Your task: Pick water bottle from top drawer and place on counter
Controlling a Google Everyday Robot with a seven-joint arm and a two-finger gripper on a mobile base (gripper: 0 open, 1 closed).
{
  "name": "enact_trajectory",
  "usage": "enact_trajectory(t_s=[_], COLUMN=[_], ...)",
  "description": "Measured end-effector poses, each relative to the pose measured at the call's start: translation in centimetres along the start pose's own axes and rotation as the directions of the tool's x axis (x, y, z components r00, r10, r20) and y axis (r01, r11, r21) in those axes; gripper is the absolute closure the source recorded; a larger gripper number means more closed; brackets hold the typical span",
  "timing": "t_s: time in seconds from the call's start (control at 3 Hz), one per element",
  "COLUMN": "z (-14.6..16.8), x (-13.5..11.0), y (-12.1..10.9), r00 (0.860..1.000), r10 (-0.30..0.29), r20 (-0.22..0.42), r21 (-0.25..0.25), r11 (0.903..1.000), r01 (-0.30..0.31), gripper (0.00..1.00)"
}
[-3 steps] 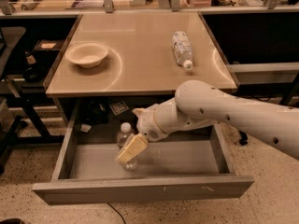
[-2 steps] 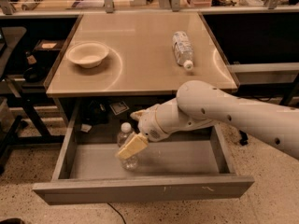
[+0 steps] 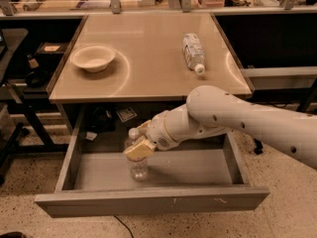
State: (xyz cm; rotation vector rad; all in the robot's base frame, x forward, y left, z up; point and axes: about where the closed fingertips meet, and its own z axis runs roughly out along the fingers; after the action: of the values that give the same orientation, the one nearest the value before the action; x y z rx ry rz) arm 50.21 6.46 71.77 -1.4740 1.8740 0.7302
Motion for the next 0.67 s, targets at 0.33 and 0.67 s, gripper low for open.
enact_trajectory(t_s=[0.33, 0.67], z=[0.0, -0.46], x=[0.0, -0.95], y=[0.0, 0.06], r00=[1.0, 1.0], r10=[0.0, -0.005], r20=[0.0, -0.007], r21=[0.0, 0.003], r11=[1.0, 1.0], r01=[0.0, 0.005], gripper=[0.88, 1.0])
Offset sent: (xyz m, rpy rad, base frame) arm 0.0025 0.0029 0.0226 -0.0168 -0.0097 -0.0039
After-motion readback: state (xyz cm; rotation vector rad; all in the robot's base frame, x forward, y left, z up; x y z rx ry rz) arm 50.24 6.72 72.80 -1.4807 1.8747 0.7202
